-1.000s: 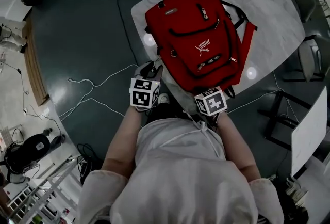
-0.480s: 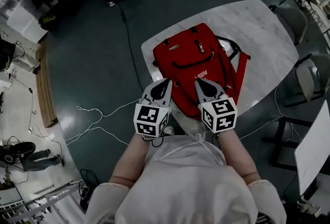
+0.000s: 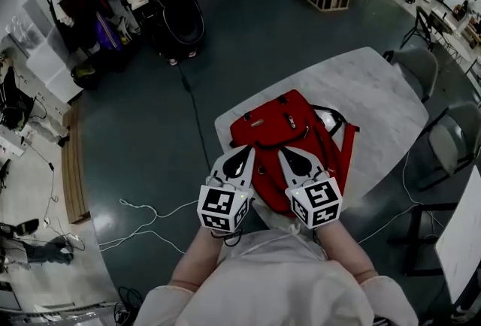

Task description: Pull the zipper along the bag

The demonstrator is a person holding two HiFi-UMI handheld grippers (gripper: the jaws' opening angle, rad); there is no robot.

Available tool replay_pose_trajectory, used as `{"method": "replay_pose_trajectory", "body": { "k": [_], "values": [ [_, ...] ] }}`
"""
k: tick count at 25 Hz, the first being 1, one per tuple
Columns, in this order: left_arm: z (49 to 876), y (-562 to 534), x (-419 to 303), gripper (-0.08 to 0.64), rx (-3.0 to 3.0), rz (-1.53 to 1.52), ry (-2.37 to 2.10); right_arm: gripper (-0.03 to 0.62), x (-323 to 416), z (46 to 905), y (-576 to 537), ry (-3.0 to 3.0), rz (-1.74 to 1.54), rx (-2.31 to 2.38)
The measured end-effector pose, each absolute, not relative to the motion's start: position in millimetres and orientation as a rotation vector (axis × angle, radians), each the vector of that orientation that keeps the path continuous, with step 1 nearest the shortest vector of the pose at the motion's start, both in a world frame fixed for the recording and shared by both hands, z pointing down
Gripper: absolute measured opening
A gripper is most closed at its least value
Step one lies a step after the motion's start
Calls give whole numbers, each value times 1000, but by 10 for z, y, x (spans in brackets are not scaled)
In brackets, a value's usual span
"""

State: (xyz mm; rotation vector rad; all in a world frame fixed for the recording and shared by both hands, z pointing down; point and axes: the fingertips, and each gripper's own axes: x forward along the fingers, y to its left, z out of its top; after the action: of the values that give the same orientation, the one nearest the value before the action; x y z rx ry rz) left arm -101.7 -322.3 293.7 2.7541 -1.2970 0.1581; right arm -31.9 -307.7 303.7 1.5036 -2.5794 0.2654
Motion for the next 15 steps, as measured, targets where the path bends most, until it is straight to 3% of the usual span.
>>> {"method": "replay_pose_trajectory", "body": {
  "k": [15],
  "values": [
    [2796,-3217,-924,20,2782,100,-1284,26,-208,2870,-3049,-2618,170,1553]
  ]
}}
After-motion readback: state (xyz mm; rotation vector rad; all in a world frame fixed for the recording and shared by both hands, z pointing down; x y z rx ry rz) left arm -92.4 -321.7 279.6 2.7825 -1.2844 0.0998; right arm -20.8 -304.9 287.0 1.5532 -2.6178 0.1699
